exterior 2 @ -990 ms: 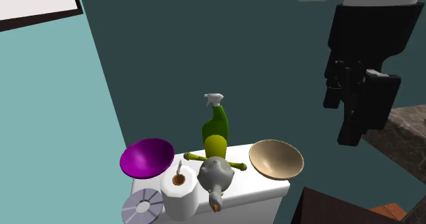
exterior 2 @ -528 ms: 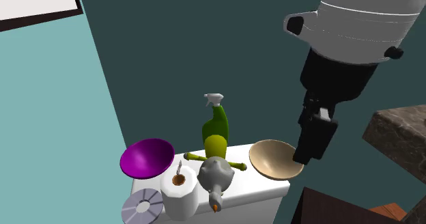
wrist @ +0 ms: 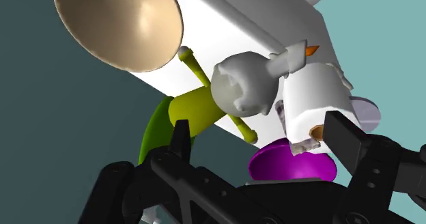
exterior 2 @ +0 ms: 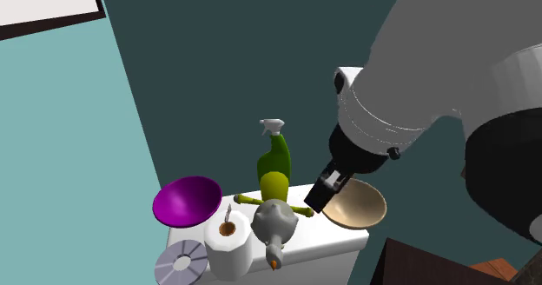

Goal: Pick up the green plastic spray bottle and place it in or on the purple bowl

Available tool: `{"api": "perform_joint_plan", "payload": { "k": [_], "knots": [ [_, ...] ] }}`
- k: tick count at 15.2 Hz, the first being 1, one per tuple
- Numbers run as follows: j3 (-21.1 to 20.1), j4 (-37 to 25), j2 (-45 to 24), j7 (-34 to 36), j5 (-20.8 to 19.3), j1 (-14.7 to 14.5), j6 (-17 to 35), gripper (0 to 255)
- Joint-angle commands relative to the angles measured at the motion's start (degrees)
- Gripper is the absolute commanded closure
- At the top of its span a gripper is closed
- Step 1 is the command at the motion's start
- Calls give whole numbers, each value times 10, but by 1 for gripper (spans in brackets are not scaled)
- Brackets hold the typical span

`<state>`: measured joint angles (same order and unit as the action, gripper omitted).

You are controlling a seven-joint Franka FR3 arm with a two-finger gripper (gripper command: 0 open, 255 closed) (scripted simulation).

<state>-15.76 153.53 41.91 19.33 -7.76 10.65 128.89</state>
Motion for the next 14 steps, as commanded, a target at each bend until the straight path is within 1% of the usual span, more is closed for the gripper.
{"api": "perform_joint_plan", "payload": {
  "k": [1, 3, 4, 6, 7, 8, 10, 12, 14],
  "knots": [
    [-32, 11, -28, 61, -28, 38, 74, 0],
    [-72, 15, -61, 128, -66, 89, 139, 0],
    [-95, 14, -77, 165, -90, 120, 170, 0],
    [-151, 7, -109, 248, -145, 194, 225, 0],
    [-186, 0, -123, 294, -177, 239, 250, 0],
    [-223, -8, -135, 343, -213, 288, 271, 0],
    [-310, -31, -154, 448, -288, 399, 307, 0],
    [-410, -59, -160, 554, -361, 524, 333, 0],
    [-511, -91, -148, 653, -420, 649, 353, 0]
  ]
}}
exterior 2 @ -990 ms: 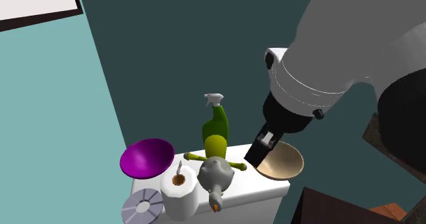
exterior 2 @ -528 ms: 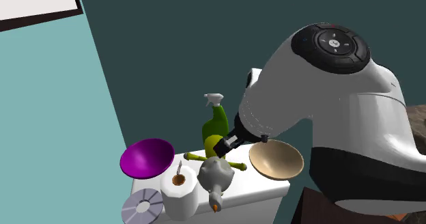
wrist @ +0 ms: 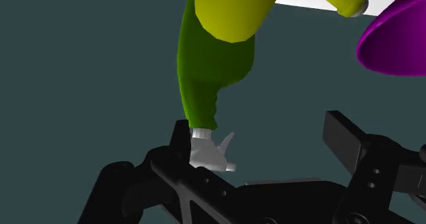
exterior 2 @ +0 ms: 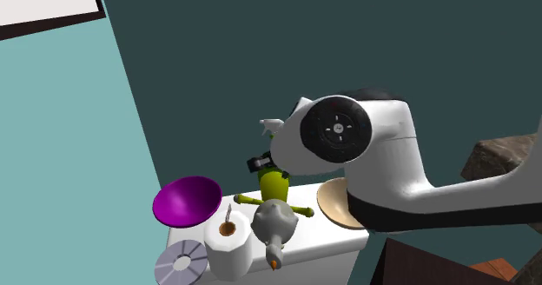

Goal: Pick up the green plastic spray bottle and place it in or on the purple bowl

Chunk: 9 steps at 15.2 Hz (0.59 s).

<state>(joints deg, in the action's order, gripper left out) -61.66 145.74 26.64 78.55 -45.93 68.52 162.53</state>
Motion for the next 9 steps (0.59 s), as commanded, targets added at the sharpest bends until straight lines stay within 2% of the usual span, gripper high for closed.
{"api": "perform_joint_plan", "payload": {
  "k": [1, 3, 5, 7, 9],
  "knots": [
    [-99, -29, 18, 103, -57, 130, 27, 0],
    [-176, -60, 59, 175, -74, 231, 48, 0],
    [-228, -90, 109, 232, -70, 309, 66, 0],
    [-263, -119, 159, 280, -58, 369, 77, 0],
    [-277, -133, 177, 294, -53, 397, 86, 0]
  ]
}}
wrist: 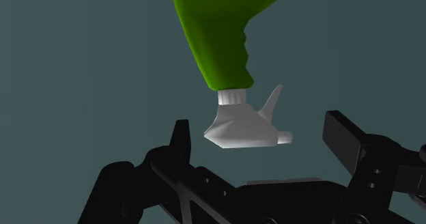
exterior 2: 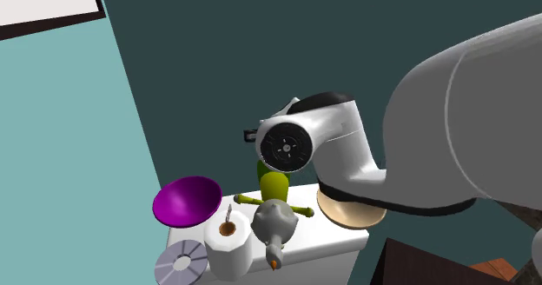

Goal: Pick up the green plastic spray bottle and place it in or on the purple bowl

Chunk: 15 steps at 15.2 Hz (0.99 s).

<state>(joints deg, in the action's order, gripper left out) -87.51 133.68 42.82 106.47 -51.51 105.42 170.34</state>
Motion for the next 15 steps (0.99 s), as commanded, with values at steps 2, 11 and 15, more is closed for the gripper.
{"api": "perform_joint_plan", "payload": {
  "k": [2, 11, 15],
  "knots": [
    [-33, -23, 24, 18, 2, 54, 20, 0],
    [-63, -48, 44, 26, 3, 111, 45, 0],
    [-63, -48, 44, 26, 3, 111, 45, 255]
  ]
}}
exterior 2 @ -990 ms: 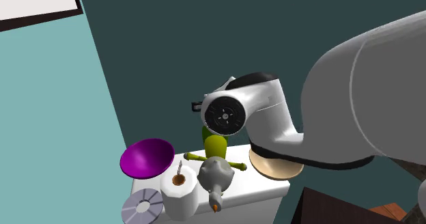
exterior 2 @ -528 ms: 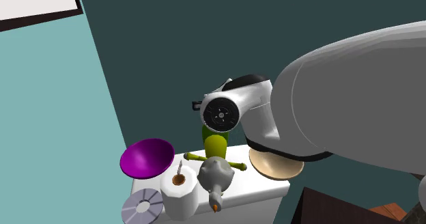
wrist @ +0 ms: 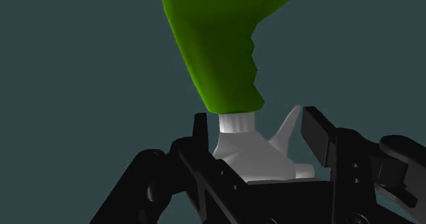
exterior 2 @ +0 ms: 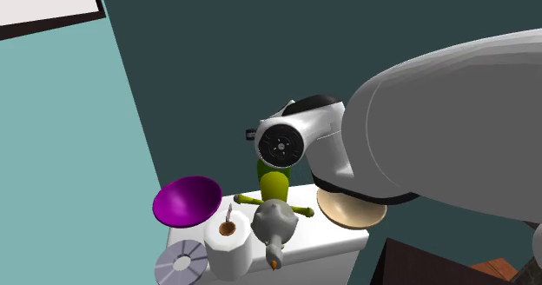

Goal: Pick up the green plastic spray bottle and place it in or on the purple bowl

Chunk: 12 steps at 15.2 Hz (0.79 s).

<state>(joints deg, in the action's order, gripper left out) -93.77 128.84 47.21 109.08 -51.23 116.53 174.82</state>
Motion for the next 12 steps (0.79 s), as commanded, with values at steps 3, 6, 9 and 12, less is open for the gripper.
{"api": "perform_joint_plan", "payload": {
  "k": [3, 6, 9, 12],
  "knots": [
    [0, 0, 0, 0, 0, 0, 0, 255],
    [0, 0, 0, 0, 0, 0, 0, 255],
    [0, 0, 0, 0, 0, 0, 0, 255],
    [13, -2, -25, -20, -2, -13, -17, 255]
  ]
}}
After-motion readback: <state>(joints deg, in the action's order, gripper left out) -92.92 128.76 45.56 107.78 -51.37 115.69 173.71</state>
